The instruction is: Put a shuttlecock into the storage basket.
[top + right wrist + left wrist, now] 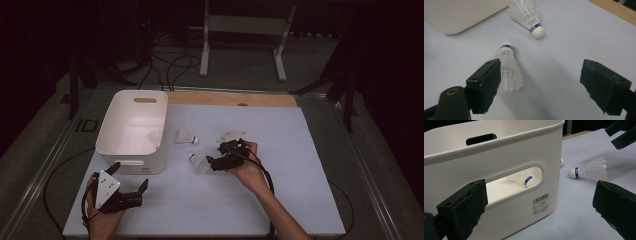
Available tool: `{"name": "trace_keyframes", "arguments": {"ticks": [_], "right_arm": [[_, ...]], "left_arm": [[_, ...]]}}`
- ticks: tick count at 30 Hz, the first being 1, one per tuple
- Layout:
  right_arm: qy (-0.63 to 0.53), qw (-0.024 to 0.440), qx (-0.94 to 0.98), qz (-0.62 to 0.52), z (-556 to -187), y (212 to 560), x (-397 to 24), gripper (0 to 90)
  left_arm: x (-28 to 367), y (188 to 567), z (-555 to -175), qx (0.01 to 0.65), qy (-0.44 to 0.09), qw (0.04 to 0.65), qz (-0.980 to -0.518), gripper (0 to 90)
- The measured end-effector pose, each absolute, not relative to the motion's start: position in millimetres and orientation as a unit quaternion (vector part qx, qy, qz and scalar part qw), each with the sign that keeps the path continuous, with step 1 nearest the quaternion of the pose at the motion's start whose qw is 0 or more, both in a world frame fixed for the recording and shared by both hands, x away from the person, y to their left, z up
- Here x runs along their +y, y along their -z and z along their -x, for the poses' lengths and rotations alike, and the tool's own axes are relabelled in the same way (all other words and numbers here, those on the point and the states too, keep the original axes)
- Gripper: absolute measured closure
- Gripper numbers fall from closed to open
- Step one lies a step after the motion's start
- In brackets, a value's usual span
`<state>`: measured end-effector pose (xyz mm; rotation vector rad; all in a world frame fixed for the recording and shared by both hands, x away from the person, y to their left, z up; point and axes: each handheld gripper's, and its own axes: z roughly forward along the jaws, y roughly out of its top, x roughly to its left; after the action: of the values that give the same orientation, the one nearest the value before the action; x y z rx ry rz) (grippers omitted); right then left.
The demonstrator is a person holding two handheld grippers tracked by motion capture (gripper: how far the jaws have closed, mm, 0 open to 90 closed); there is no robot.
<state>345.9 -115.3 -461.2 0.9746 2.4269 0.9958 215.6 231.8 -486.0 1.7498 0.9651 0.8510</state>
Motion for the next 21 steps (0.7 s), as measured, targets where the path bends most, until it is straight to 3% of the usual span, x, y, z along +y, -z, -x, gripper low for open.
{"name": "trace_keyframes", "arguments": {"ticks": [21], "right_arm": [[-0.316, 0.161, 0.874, -0.332, -348, 479, -108, 17.4]], "left_arm": [[232, 486, -216, 0.393, -0.346, 0.466, -0.713, 0.1]]}}
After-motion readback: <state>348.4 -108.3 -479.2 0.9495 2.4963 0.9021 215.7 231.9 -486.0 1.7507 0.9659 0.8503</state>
